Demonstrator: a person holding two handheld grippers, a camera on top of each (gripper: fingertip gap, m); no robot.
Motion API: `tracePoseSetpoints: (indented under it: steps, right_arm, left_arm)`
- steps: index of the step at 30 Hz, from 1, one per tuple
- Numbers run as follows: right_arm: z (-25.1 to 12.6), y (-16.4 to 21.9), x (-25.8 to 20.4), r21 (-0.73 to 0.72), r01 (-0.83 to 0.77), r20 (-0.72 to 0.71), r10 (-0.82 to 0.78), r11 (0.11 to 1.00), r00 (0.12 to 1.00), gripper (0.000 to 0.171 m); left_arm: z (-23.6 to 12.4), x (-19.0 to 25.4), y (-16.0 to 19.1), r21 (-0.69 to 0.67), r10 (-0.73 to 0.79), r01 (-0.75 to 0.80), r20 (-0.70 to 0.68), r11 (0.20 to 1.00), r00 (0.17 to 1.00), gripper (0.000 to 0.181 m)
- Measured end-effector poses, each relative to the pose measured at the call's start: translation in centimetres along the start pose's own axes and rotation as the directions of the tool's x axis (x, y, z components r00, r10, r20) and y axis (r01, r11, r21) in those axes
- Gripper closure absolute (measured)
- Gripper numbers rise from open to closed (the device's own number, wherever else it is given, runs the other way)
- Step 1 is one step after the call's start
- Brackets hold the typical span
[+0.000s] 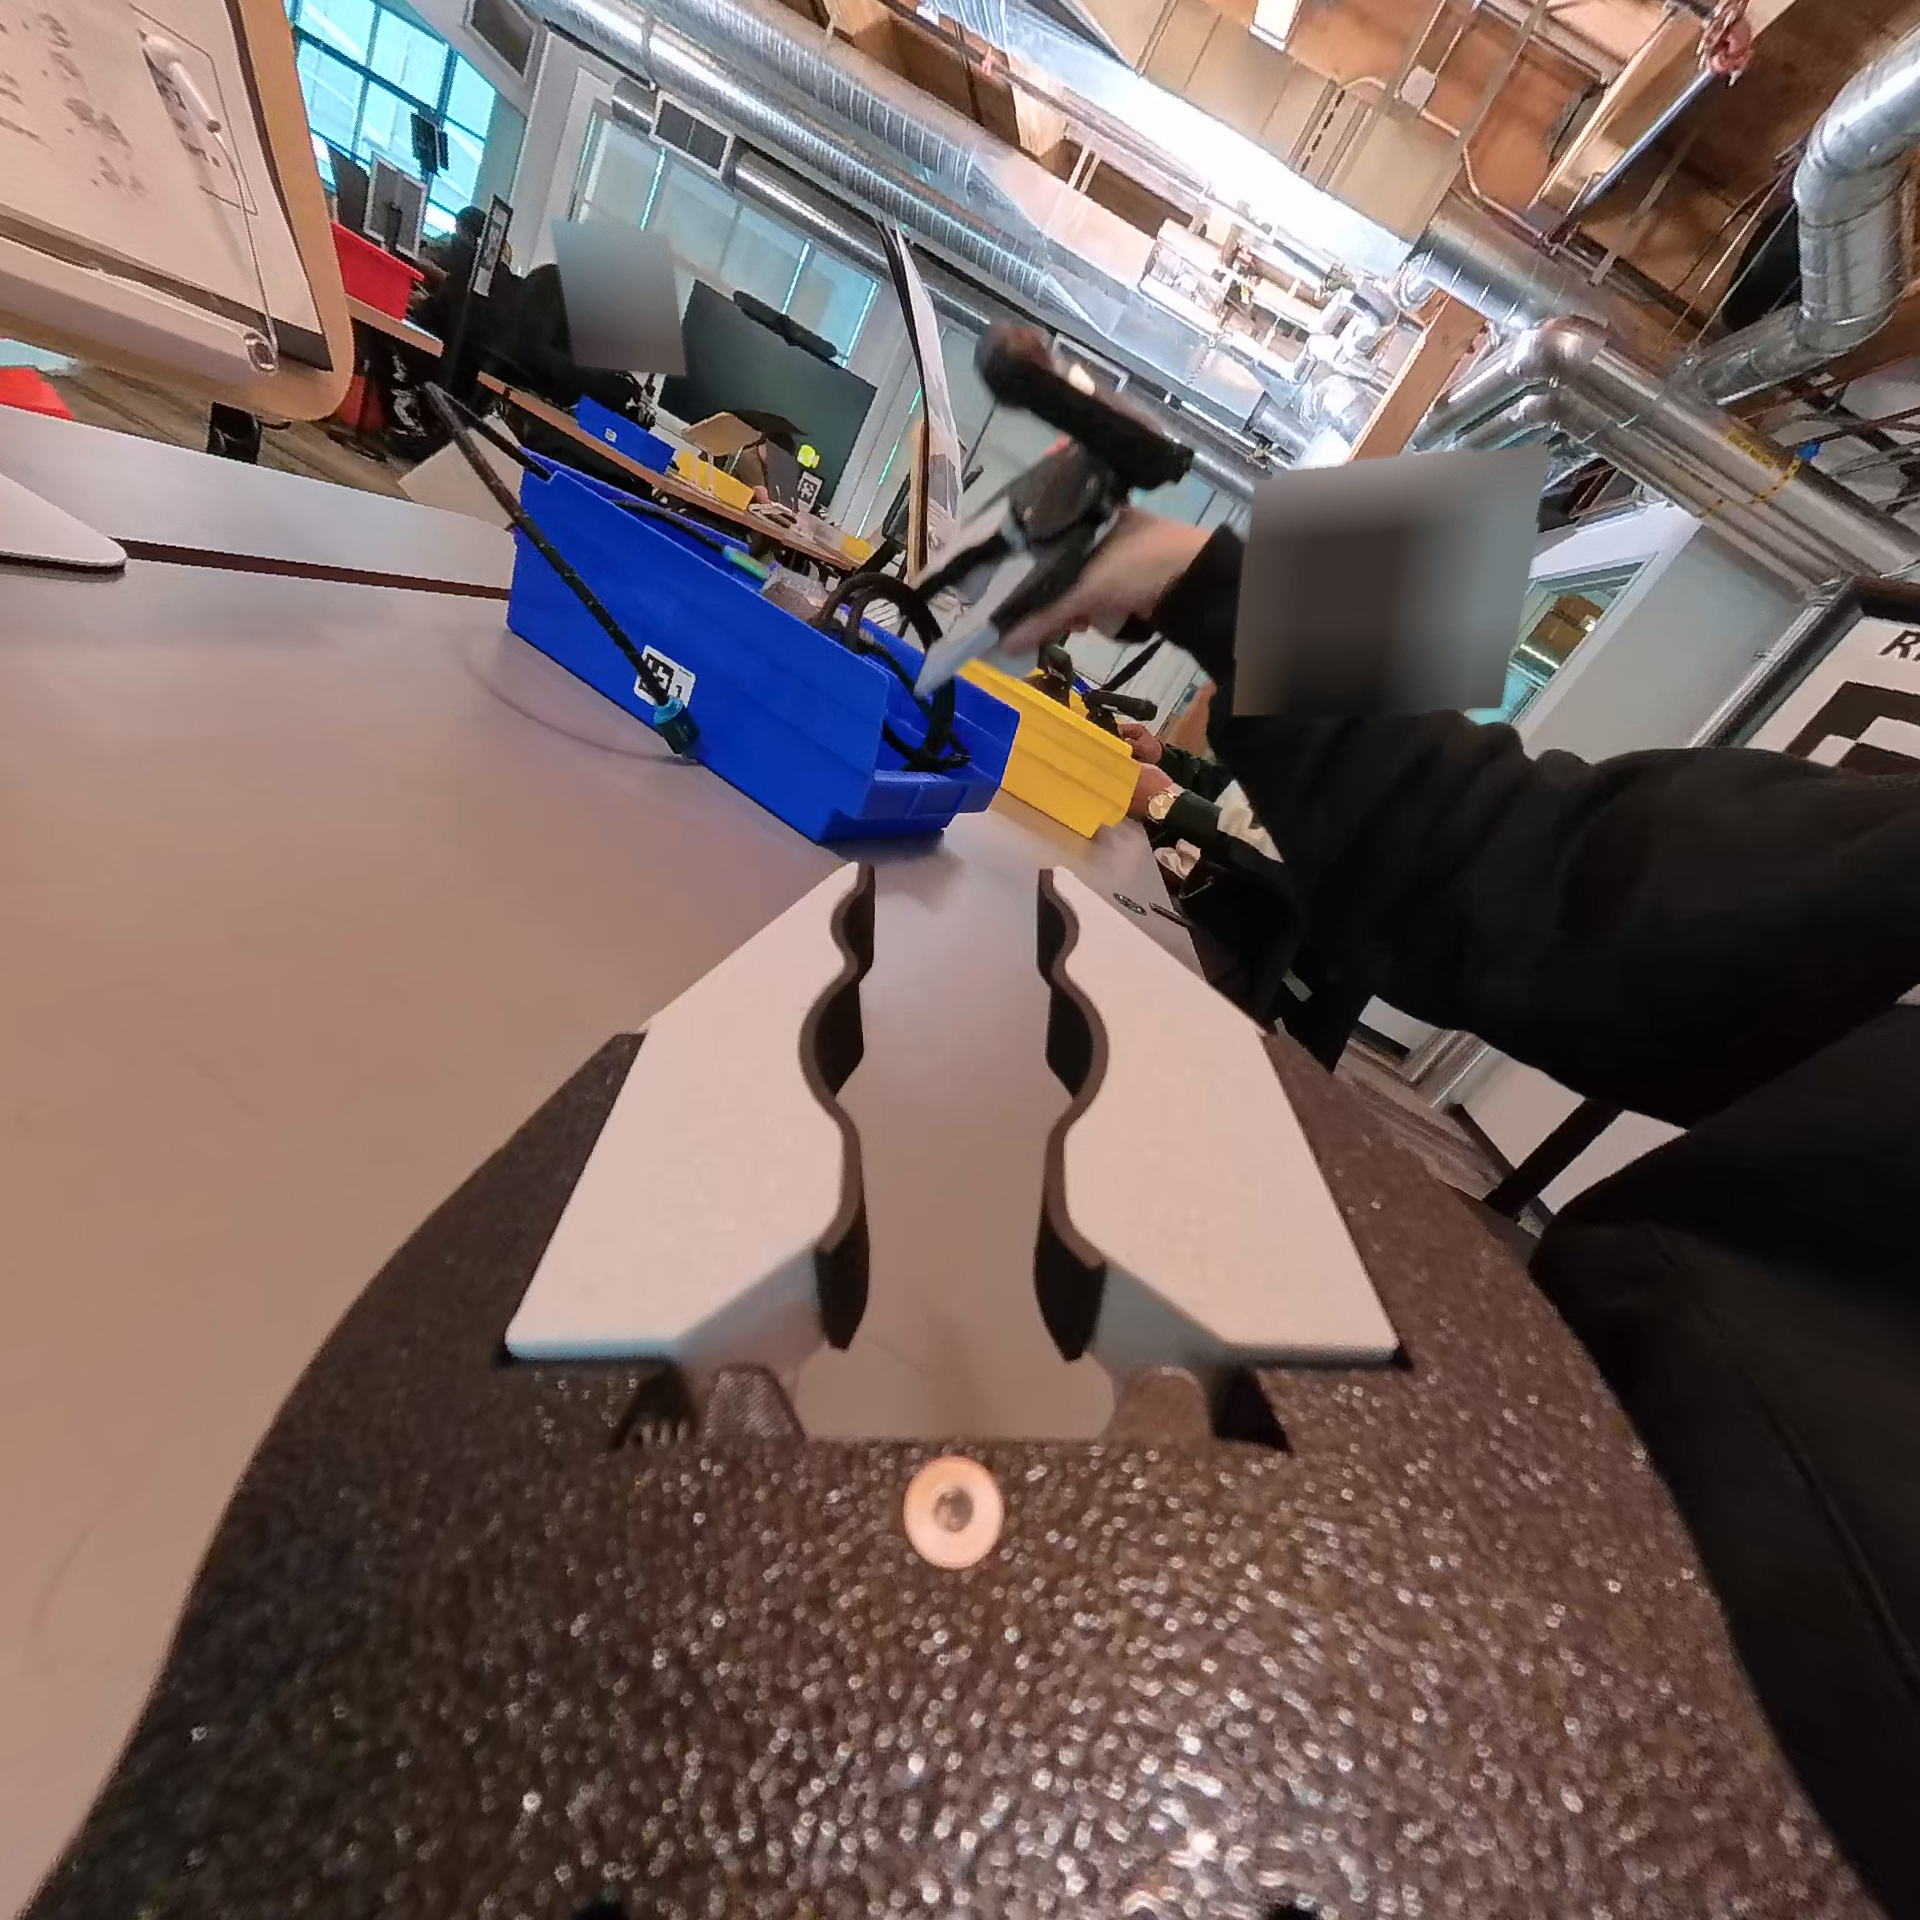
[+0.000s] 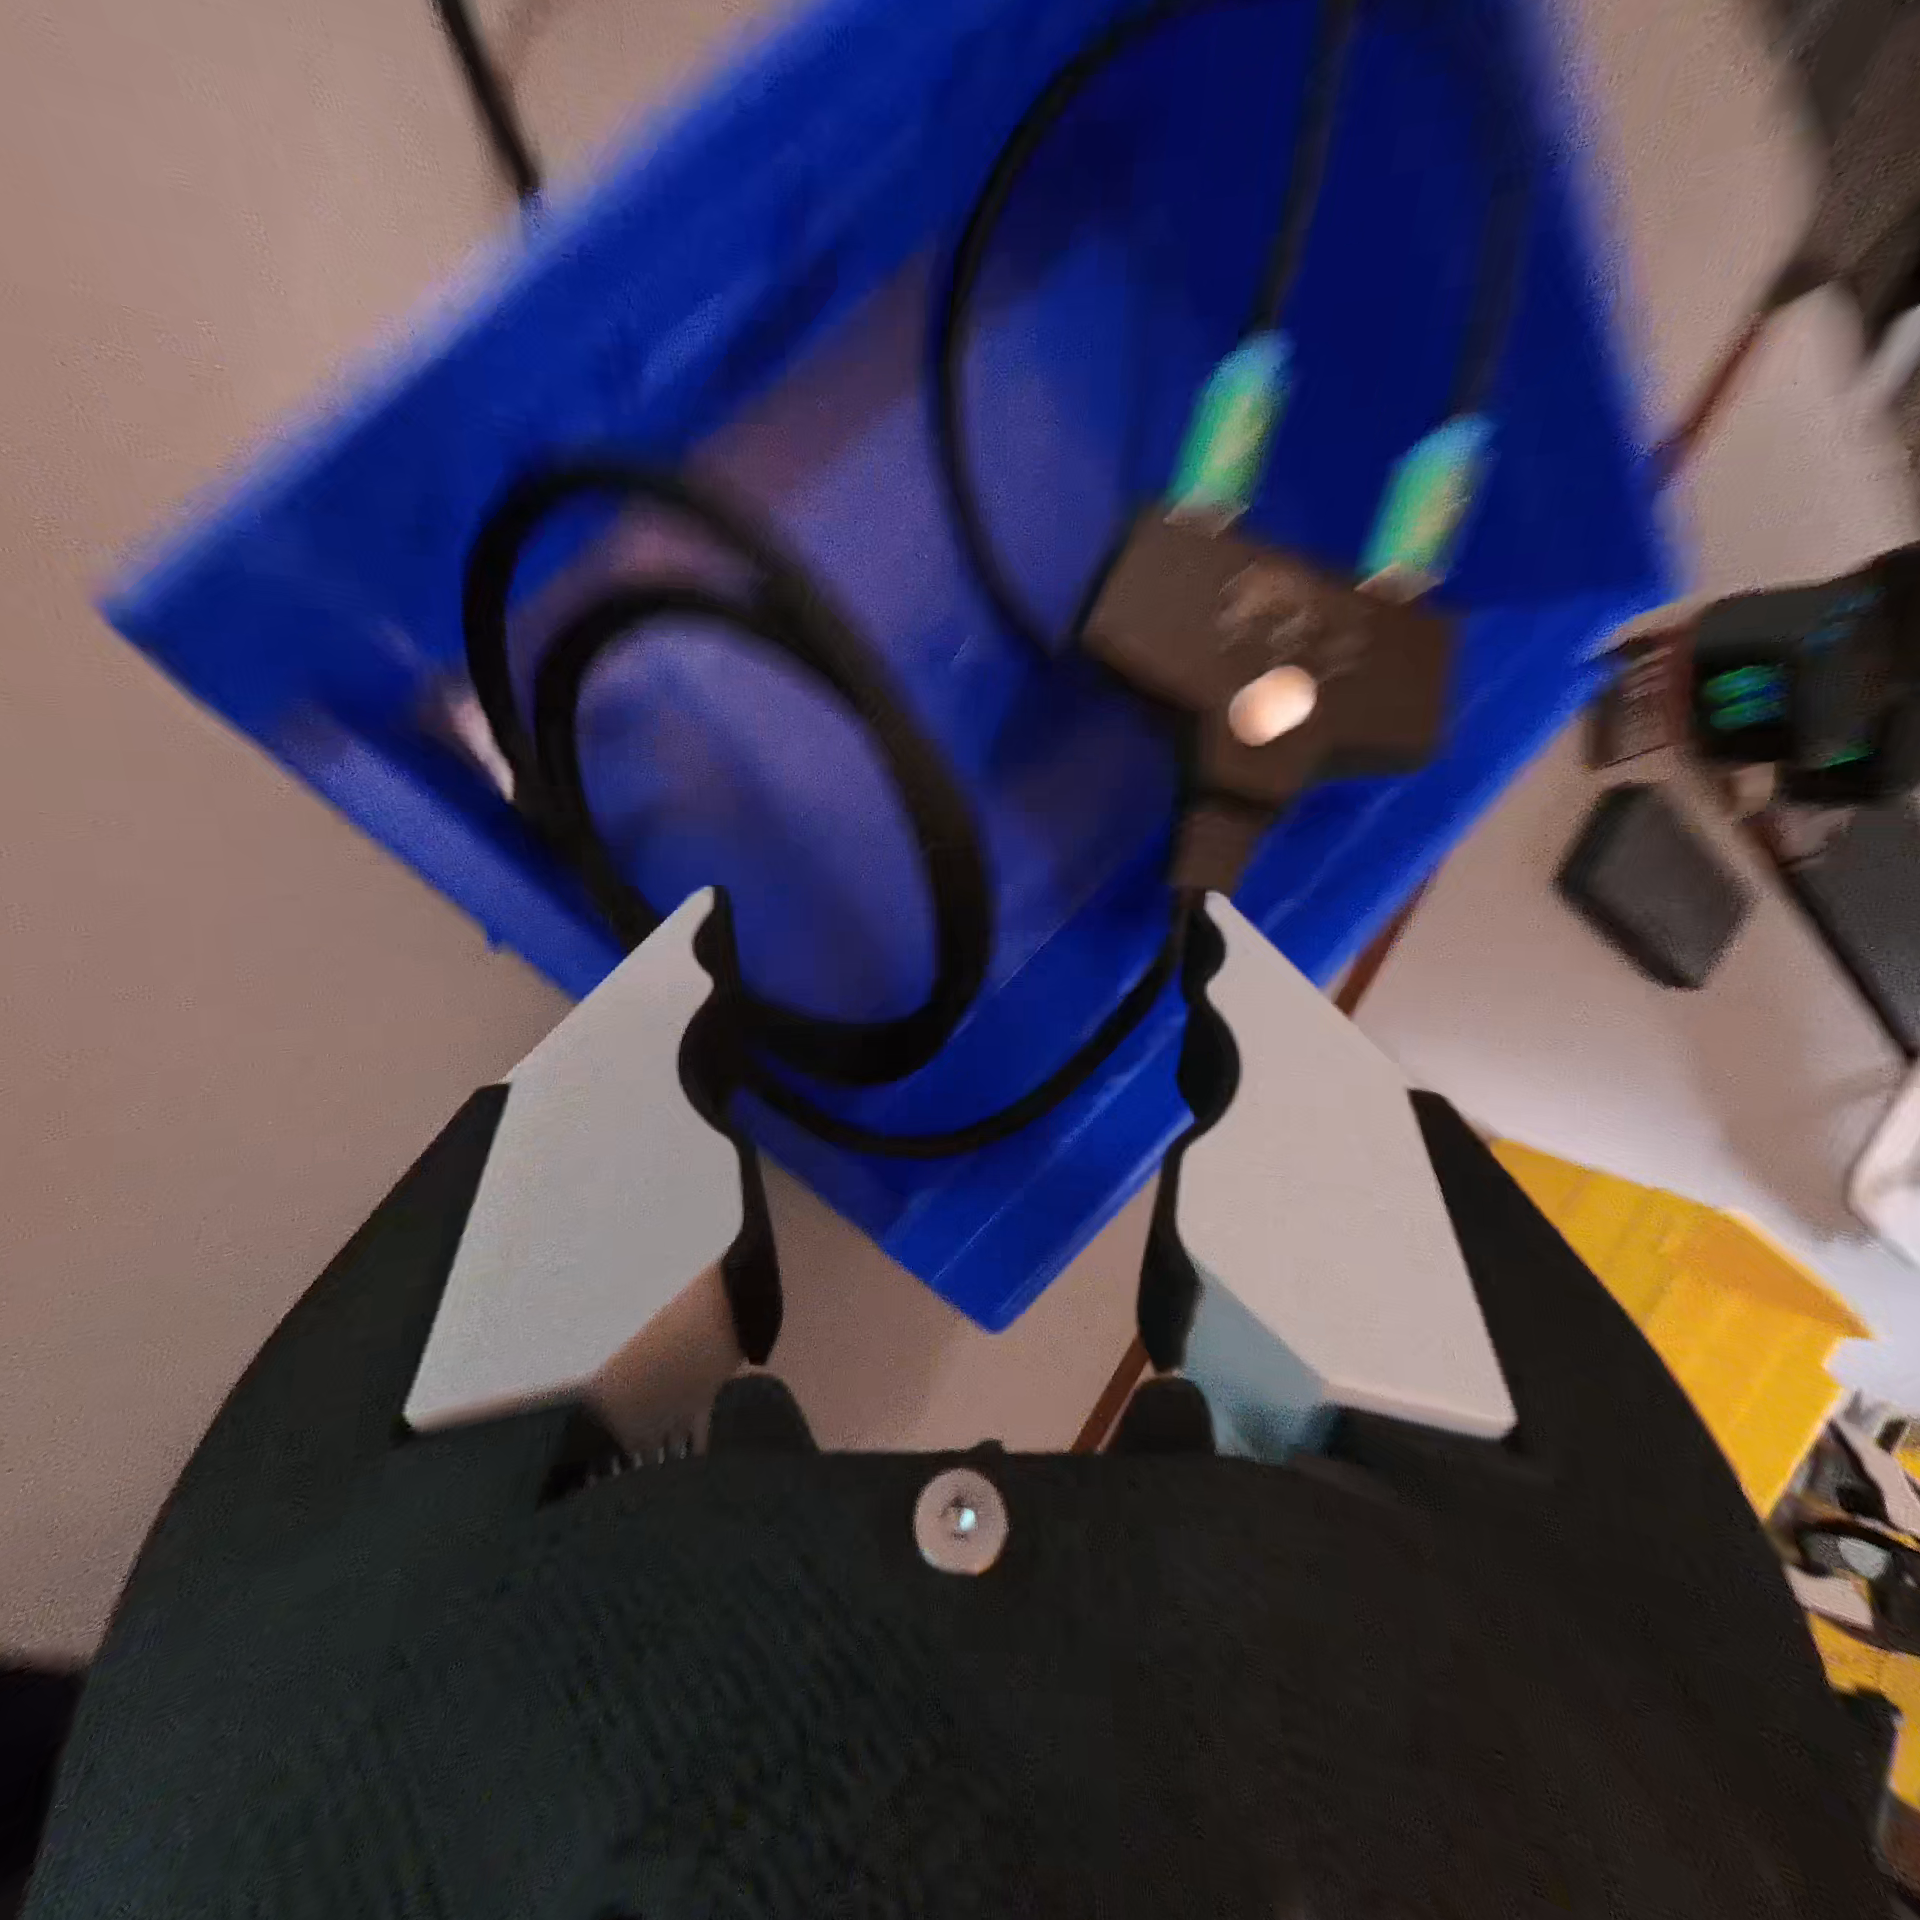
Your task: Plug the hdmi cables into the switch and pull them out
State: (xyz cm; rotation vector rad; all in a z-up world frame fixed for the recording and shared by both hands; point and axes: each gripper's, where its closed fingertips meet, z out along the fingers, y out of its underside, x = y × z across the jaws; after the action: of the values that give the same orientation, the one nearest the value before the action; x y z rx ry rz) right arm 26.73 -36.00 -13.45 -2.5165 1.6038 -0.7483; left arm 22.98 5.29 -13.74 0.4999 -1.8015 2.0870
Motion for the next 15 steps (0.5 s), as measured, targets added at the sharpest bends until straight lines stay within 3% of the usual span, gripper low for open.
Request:
tracePoseSetpoints:
  steps: [2, 4, 6, 8, 13, 15]
  right_arm:
    - [-4.2, -5.8, 0.2, 0.267, -0.050, 0.023, 0.045, 0.962, 0.999, 0.085]
    - [-7.0, -11.3, -3.4, 0.448, -0.101, 0.222, -0.001, 0.888, 0.975, 0.091]
    - [-5.2, -13.7, -7.0, 0.385, -0.064, 0.325, -0.071, 0.921, 0.943, 0.098]
    - [-0.5, -14.0, -7.6, 0.226, 0.048, 0.240, -0.104, 0.973, 0.965, 0.088]
    - [6.3, -16.3, -8.9, 0.077, 0.114, 0.170, -0.126, 0.990, 0.977, 0.101]
    - [7.8, -17.1, -9.0, 0.053, 0.099, 0.158, -0.107, 0.994, 0.982, 0.117]
  left_arm:
    - [0.0, 0.0, 0.0, 0.003, -0.001, 0.001, -0.002, 1.000, 1.000, 0.153]
    - [0.0, 0.0, 0.1, -0.005, -0.005, 0.005, -0.006, 1.000, 1.000, 0.153]
    - [0.2, 0.2, 0.3, -0.025, 0.000, 0.000, -0.014, 1.000, 1.000, 0.153]
    - [0.3, 0.4, 0.5, -0.035, 0.013, -0.014, -0.022, 0.999, 1.000, 0.153]
    - [0.2, 0.6, 0.3, -0.022, 0.029, -0.029, -0.024, 0.999, 0.999, 0.153]
    - [0.3, 0.7, 0.5, -0.033, 0.040, -0.041, -0.027, 0.999, 0.999, 0.153]
